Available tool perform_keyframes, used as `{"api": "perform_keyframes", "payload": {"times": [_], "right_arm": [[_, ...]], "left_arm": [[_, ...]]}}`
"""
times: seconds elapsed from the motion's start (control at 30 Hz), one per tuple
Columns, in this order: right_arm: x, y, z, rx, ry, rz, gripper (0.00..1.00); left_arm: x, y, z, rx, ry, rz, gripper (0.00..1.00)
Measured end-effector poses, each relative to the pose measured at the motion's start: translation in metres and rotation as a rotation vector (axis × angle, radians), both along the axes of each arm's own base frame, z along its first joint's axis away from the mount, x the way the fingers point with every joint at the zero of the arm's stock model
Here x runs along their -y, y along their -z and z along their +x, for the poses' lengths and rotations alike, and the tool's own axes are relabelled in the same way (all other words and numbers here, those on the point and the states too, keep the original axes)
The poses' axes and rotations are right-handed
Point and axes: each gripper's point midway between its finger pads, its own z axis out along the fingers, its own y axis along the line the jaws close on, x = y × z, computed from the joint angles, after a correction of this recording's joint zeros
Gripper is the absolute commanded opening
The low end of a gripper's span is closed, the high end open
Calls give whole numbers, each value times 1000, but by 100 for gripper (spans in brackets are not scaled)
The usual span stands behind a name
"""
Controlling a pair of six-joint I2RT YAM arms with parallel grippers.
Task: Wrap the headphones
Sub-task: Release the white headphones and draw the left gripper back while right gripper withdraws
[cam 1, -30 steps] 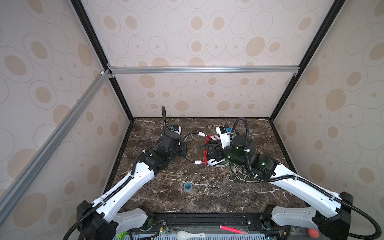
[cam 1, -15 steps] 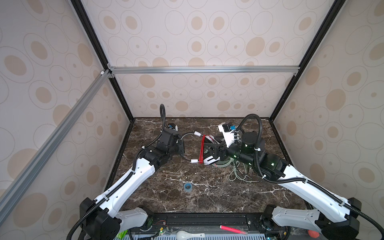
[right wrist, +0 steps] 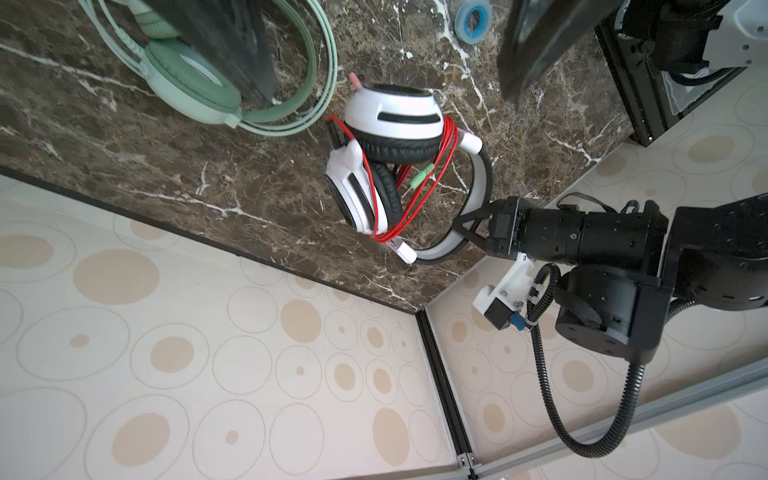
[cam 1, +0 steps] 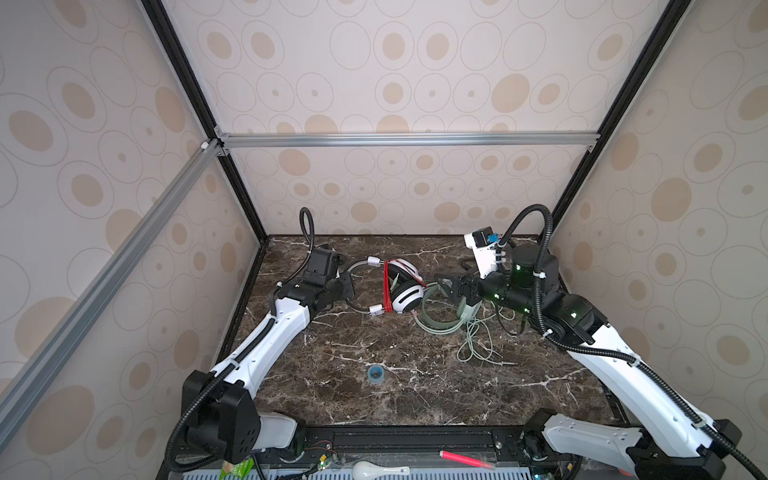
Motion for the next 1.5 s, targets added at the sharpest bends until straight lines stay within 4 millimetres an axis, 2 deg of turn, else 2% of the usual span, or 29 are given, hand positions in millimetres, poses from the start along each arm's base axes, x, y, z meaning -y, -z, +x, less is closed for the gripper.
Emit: {"api": "perform_keyframes", "payload": {"times": [0.13,0.27,0.43,0.67,0.97,1.13,1.33,1.5], "right_arm": [[4,3,-3,-10,-1,-8,87],[8,10,2,-32,14,-26,87],[9,15,16,-57,39,-62,87],[3,10,37,-75,63,-79,94],[2,17,49,-118,94,-102,98],[1,21,54,-138,110,-114,100],[3,19,57,-136,127,-117,100],[5,19,58,-132,137,-120,100]], "left_arm": [[-8,28,17,-60,-14,7,0],[-17,52,43,-101,-23,7,0],[-27,65,82,-92,-27,-5,0],[-36,86,138,-80,-5,15,0],[-47,106,205,-56,49,42,0],[-55,120,224,-70,50,35,0],[-56,145,225,-115,54,18,0],[-55,148,227,-117,58,9,9]]}}
